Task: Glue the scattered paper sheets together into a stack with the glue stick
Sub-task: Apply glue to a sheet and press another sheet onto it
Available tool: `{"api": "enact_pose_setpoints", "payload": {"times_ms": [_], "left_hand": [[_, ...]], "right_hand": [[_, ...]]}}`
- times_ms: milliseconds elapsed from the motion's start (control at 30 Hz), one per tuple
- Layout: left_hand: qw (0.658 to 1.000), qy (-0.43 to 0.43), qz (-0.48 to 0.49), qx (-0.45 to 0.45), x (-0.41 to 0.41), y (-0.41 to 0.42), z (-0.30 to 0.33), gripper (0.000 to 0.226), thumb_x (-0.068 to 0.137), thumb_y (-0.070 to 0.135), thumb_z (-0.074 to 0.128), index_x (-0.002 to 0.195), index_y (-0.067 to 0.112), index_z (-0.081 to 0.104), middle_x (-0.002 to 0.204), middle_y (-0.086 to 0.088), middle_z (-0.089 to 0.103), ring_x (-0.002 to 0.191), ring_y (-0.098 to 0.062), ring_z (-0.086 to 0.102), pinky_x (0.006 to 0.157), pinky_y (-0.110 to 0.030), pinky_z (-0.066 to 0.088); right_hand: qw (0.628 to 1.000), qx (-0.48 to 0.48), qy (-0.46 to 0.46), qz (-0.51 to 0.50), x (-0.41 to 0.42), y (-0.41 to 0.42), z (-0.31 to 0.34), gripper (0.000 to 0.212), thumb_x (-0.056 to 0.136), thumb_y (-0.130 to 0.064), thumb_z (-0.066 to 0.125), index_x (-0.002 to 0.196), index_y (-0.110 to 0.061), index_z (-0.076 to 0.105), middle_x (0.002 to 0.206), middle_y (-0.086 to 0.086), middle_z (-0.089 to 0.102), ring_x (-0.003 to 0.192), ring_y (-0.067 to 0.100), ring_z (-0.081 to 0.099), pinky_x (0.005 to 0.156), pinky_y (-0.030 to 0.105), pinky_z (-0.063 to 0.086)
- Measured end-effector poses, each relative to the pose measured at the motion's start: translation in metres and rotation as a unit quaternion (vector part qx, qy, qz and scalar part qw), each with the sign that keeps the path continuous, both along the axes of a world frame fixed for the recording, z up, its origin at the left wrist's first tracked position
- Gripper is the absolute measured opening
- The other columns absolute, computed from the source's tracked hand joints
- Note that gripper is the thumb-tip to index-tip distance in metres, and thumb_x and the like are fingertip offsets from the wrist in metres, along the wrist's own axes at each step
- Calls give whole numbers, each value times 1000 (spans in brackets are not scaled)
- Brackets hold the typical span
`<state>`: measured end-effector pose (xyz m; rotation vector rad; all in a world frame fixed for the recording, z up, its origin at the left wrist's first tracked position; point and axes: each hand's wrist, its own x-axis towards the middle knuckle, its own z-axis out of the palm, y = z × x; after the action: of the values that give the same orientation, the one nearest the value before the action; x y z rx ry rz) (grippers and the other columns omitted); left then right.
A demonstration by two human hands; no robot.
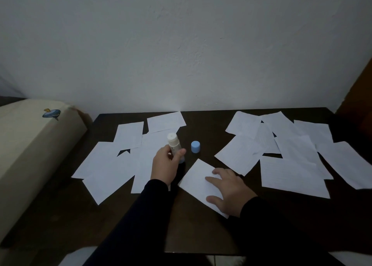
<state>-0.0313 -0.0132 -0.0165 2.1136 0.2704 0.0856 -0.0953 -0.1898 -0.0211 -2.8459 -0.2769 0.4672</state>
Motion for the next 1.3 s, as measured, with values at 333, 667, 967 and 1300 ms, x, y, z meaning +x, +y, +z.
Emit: {"api": "enact_pose_setpoints", "payload": {"times_ms": [333, 667, 967, 1300], "left_hand": [[998, 22, -11, 52, 3, -3, -8, 61, 85, 36, 70, 137, 18, 46, 131, -3, 53, 103, -13, 50, 90, -29, 43], [954, -90, -191, 213, -31, 5, -2, 19, 85, 45, 65, 87, 26, 59, 91, 11, 60, 85, -6, 54, 73, -18, 43], [855, 63, -364, 364, -29, -17, -15, 70, 90, 66, 41, 150, 36, 20, 161, 12, 8, 147, -12, 6, 114, -53, -1], [872, 89, -273, 396, -52, -32, -15, 71, 91, 66, 38, 150, 32, 20, 161, 6, 9, 147, -16, 11, 114, -56, 8]], "right_hand": [[997, 61, 10, 36, 8, -10, 4, 61, 86, -48, 63, 142, -36, 41, 150, -13, 25, 140, 12, 19, 115, 37, 25], [979, -12, -111, -168, 31, -51, 3, 58, 93, -50, 50, 146, -29, 35, 155, -2, 27, 141, 19, 23, 110, 43, 26], [972, -18, -118, -201, 28, -51, -8, 46, 98, -44, 46, 142, -30, 43, 148, -6, 40, 132, 18, 36, 106, 39, 30], [977, 112, -38, -176, 30, -76, -1, 43, 89, -22, 67, 131, -16, 59, 146, -6, 46, 135, 18, 40, 113, 29, 24]]}}
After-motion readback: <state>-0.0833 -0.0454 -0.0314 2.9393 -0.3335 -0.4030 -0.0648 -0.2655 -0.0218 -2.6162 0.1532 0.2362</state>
